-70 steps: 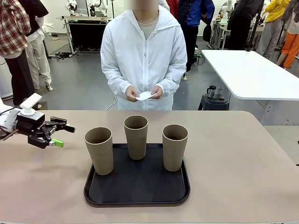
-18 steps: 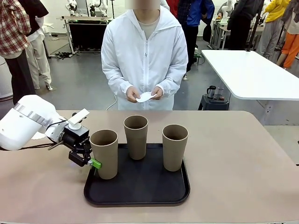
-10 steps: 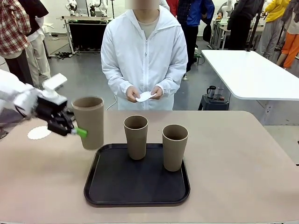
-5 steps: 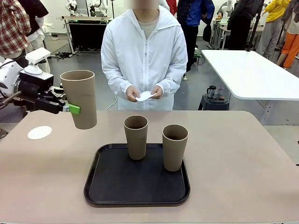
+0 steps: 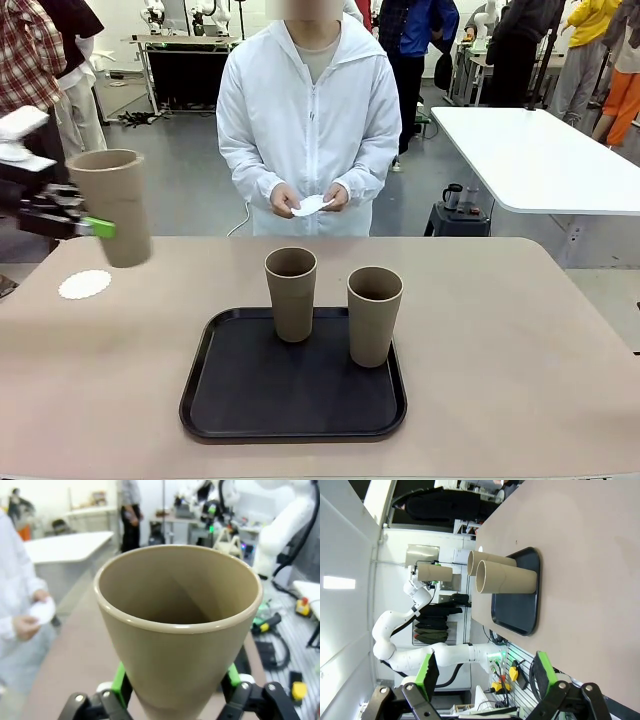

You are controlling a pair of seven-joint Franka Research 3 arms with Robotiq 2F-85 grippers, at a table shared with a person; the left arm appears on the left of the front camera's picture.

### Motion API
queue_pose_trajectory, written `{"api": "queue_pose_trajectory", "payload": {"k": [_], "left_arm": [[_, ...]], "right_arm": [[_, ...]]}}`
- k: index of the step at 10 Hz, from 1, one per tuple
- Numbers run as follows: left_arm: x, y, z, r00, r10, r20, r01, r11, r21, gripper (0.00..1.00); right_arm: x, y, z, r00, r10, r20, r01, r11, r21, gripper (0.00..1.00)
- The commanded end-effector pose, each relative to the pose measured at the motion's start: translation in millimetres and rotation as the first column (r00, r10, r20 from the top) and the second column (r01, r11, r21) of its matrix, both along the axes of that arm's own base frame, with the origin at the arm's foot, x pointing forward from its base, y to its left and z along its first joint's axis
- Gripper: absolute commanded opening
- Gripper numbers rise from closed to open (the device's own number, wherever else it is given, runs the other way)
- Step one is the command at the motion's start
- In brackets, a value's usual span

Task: Place coasters on the table and set cups on them.
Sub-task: Pick up one Reusable plastic cup and place it on a coaster set by the human.

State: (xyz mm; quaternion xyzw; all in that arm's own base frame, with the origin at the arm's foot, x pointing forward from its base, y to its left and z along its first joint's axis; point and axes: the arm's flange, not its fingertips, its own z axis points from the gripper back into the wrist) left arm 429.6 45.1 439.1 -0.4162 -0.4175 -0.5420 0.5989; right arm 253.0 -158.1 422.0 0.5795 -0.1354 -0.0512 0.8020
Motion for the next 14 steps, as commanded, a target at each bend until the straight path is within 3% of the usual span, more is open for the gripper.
{"api": "queue_pose_trajectory", "payload": {"k": [1, 6, 11, 12, 14], "left_arm": [[9, 52, 3, 0.999, -0.001, 0.041, 0.001, 1.000, -0.009, 0.85], [13, 147, -3, 0.981, 0.171, 0.095, -0.166, 0.985, -0.052, 0.85], [12, 134, -8, 0.952, 0.290, 0.103, -0.287, 0.957, -0.044, 0.85], [20, 153, -9, 0.968, 0.240, 0.080, -0.236, 0.970, -0.049, 0.85], [20, 153, -9, 0.968, 0.240, 0.080, -0.236, 0.970, -0.049, 0.85]], "right_arm": [[1, 0, 1, 1.000, 0.002, 0.003, -0.002, 1.000, 0.011, 1.00], [1, 0, 1, 1.000, 0.002, 0.003, -0.002, 1.000, 0.011, 1.00], [1, 0, 1, 1.000, 0.002, 0.003, -0.002, 1.000, 0.011, 1.00], [1, 0, 1, 1.000, 0.002, 0.003, -0.002, 1.000, 0.011, 1.00], [1, 0, 1, 1.000, 0.002, 0.003, -0.002, 1.000, 0.011, 1.00]]}}
